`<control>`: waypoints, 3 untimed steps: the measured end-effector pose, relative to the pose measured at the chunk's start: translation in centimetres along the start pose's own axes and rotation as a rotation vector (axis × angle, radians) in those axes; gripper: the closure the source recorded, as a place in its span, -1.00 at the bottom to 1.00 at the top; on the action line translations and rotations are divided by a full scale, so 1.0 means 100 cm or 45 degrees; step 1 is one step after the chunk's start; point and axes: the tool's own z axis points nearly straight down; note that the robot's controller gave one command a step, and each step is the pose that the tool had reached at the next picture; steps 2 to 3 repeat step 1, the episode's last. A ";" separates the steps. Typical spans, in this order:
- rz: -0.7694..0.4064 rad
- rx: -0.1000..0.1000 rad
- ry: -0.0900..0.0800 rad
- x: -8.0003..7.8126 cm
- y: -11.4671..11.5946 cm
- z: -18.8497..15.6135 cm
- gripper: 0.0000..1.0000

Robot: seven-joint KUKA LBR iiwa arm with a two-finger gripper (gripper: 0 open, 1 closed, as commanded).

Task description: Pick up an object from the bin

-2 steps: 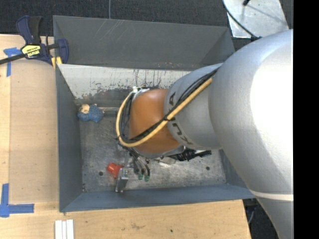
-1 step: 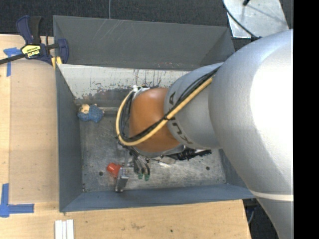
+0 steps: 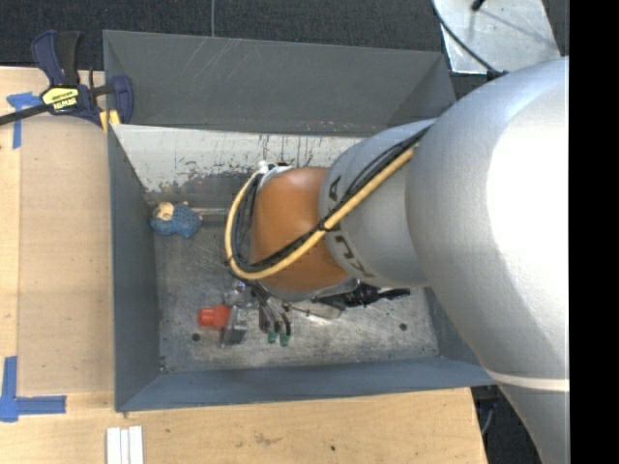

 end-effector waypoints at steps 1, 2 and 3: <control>0.001 0.007 0.018 -0.002 0.000 -0.018 1.00; 0.001 0.007 0.018 -0.002 0.000 -0.018 1.00; 0.001 0.007 0.018 -0.002 0.000 -0.018 1.00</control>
Offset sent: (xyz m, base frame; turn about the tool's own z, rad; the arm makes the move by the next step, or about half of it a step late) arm 0.0000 0.0000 0.0165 -0.0001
